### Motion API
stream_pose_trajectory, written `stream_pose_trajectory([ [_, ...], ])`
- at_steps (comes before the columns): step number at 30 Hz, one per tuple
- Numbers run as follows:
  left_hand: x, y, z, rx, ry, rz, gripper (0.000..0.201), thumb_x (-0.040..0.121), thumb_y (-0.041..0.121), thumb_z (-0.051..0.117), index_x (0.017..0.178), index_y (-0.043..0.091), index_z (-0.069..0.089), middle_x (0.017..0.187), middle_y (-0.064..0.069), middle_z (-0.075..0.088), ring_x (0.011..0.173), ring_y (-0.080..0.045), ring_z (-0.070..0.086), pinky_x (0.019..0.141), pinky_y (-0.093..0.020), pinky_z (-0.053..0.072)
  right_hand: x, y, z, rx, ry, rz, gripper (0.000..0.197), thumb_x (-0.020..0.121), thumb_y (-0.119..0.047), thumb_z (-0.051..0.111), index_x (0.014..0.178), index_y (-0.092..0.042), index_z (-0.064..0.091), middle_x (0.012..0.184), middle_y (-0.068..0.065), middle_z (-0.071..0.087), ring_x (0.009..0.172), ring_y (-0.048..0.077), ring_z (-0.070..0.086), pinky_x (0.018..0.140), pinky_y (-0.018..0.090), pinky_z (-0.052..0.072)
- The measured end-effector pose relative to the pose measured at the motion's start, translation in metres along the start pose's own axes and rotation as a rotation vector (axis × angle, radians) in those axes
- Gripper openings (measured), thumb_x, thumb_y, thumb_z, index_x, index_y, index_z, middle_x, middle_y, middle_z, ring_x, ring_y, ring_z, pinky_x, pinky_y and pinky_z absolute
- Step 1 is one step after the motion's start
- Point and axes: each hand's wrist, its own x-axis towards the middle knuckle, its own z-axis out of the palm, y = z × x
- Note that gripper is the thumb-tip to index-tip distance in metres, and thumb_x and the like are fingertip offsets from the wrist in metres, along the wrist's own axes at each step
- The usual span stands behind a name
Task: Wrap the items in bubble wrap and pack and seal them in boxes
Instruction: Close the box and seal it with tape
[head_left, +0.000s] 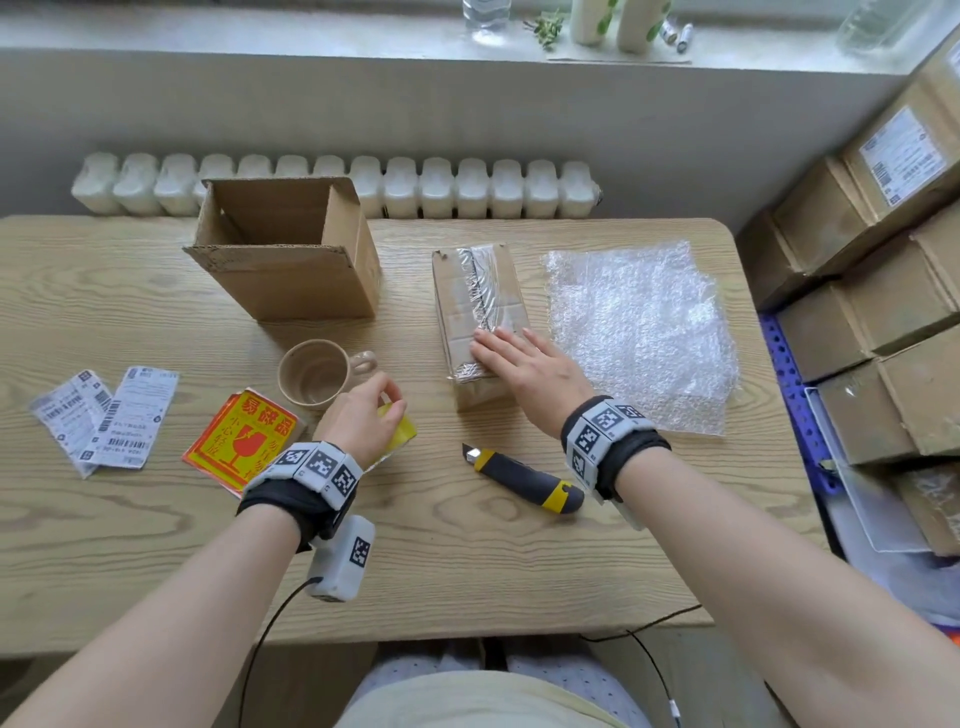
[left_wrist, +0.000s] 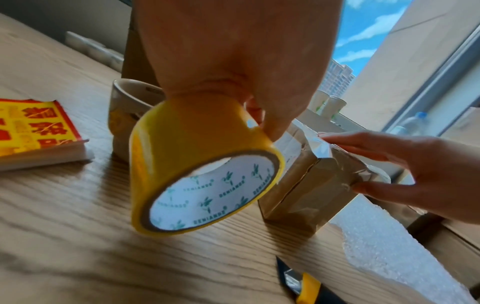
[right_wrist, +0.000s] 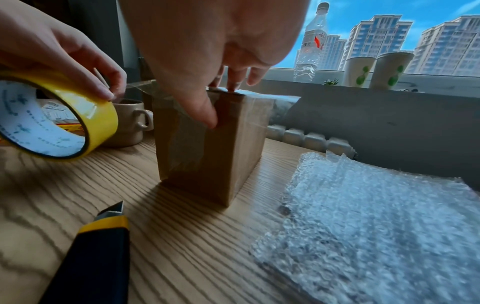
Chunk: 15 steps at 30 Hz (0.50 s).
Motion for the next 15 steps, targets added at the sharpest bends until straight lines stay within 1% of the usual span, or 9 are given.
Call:
stream_pose_trajectory([
  [2, -0.006, 0.0, 0.002, -0.052, 0.03, 0.0, 0.015, 0.086, 0.031, 0.062, 0.079, 0.023, 0.052, 0.074, 0.0, 0.057, 0.079, -0.027, 0.056, 0.073, -0.035, 0.045, 0.0, -0.001, 0.002, 0.017, 0.011, -0.001, 0.074, 0.086, 0.011, 0.036, 0.151, -0.018, 0.014, 0.16, -0.003, 0.008, 0.147, 0.016, 0.009, 0.117, 0.03, -0.003],
  [4, -0.01, 0.003, 0.004, -0.074, 0.07, -0.006, 0.019, 0.084, 0.032, 0.065, 0.078, 0.022, 0.05, 0.078, 0.0, 0.058, 0.079, -0.026, 0.055, 0.074, -0.035, 0.045, 0.0, -0.003, 0.003, 0.047, 0.016, 0.013, 0.077, 0.085, 0.011, 0.037, 0.152, -0.019, 0.012, 0.16, -0.004, 0.006, 0.147, 0.015, 0.007, 0.116, 0.029, -0.004],
  [7, -0.014, 0.007, 0.008, -0.084, 0.113, -0.002, 0.019, 0.083, 0.029, 0.065, 0.081, 0.021, 0.048, 0.081, -0.001, 0.057, 0.08, -0.028, 0.055, 0.073, -0.034, 0.043, -0.003, -0.003, 0.003, 0.068, 0.011, 0.041, 0.078, 0.085, 0.009, 0.038, 0.152, -0.02, 0.011, 0.16, -0.003, 0.005, 0.147, 0.014, 0.006, 0.117, 0.03, -0.003],
  [9, -0.017, 0.009, 0.012, -0.083, 0.131, 0.015, 0.017, 0.084, 0.026, 0.064, 0.085, 0.019, 0.049, 0.082, -0.002, 0.058, 0.08, -0.03, 0.056, 0.071, -0.035, 0.044, -0.004, -0.003, 0.003, 0.102, 0.025, 0.076, 0.08, 0.082, 0.009, 0.042, 0.151, -0.02, 0.013, 0.16, -0.002, 0.008, 0.147, 0.014, 0.009, 0.119, 0.033, 0.0],
  [11, -0.021, 0.01, 0.019, -0.038, 0.141, 0.046, 0.016, 0.085, 0.027, 0.062, 0.091, 0.017, 0.051, 0.081, -0.004, 0.06, 0.078, -0.031, 0.057, 0.068, -0.036, 0.044, -0.008, -0.003, 0.003, 0.154, 0.056, 0.132, 0.083, 0.079, 0.008, 0.045, 0.151, -0.019, 0.015, 0.159, -0.001, 0.015, 0.146, 0.014, 0.013, 0.12, 0.035, 0.003],
  [13, -0.027, 0.01, 0.027, 0.046, 0.151, 0.098, 0.016, 0.086, 0.028, 0.06, 0.093, 0.016, 0.052, 0.077, -0.001, 0.057, 0.075, -0.03, 0.057, 0.063, -0.033, 0.04, -0.013, -0.001, 0.004, 0.187, 0.086, 0.174, 0.083, 0.079, 0.006, 0.049, 0.151, -0.018, 0.016, 0.157, 0.0, 0.021, 0.145, 0.015, 0.018, 0.12, 0.036, 0.006],
  [15, -0.034, 0.008, 0.034, 0.111, 0.176, 0.19, 0.014, 0.086, 0.025, 0.061, 0.091, 0.014, 0.053, 0.073, -0.002, 0.058, 0.07, -0.03, 0.056, 0.06, -0.03, 0.034, -0.019, 0.001, 0.006, 0.2, 0.103, 0.188, 0.082, 0.079, 0.004, 0.051, 0.15, -0.016, 0.018, 0.156, 0.001, 0.024, 0.144, 0.016, 0.021, 0.12, 0.036, 0.008],
])
